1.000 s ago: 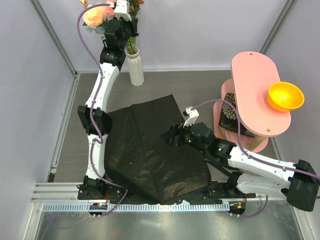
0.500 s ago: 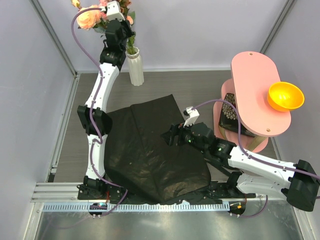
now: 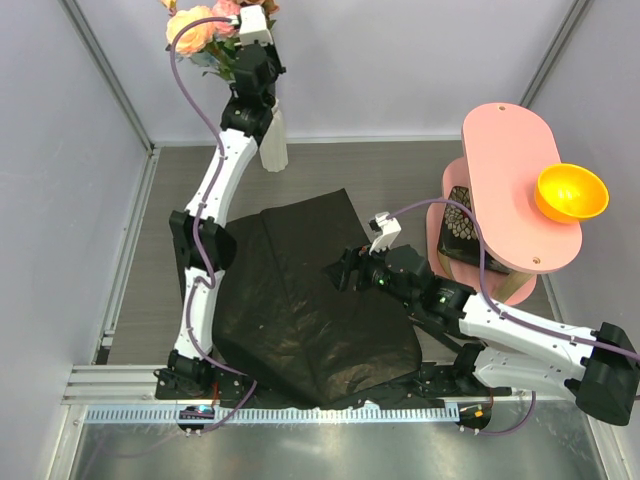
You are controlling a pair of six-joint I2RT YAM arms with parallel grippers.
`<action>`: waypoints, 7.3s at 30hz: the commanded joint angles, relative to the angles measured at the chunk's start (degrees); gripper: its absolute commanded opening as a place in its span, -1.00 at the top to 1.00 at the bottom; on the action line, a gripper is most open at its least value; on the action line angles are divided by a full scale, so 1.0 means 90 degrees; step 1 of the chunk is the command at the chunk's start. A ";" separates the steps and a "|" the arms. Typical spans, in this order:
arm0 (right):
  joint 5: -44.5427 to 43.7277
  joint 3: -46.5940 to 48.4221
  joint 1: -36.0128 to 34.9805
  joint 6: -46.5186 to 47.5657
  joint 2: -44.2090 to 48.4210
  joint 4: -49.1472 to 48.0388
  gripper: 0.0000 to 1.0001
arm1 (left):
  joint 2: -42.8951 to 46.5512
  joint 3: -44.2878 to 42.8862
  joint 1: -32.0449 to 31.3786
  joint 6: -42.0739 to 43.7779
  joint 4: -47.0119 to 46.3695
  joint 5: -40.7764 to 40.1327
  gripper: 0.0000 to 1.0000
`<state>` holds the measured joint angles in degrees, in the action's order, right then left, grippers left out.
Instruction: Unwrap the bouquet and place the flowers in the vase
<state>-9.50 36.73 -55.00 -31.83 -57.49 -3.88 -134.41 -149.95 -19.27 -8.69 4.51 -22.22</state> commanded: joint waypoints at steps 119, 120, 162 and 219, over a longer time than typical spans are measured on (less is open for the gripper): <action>-0.3319 0.8886 0.2107 -0.2146 -0.8180 -0.2274 -0.86 | 0.5462 0.7959 0.1535 -0.2862 -0.0988 0.3729 -0.39; -0.3368 0.8955 0.2146 -0.2214 -0.8269 -0.2332 -0.86 | 0.5442 0.8115 0.1564 -0.2901 -0.1086 0.3651 -0.39; -0.0655 1.2333 0.2283 0.1896 -1.0535 -0.3300 0.68 | 0.2259 0.6700 0.2072 -0.3381 -0.2621 0.4803 -0.18; -0.0028 0.7552 0.1835 0.1535 -0.5948 0.0576 -0.84 | 0.4669 0.8261 0.1945 -0.4786 -0.1839 0.5436 -0.61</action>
<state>-8.29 113.06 -36.34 -16.95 -123.02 -1.10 -99.83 -80.31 -1.76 -46.04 -8.36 22.72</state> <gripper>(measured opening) 0.917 0.803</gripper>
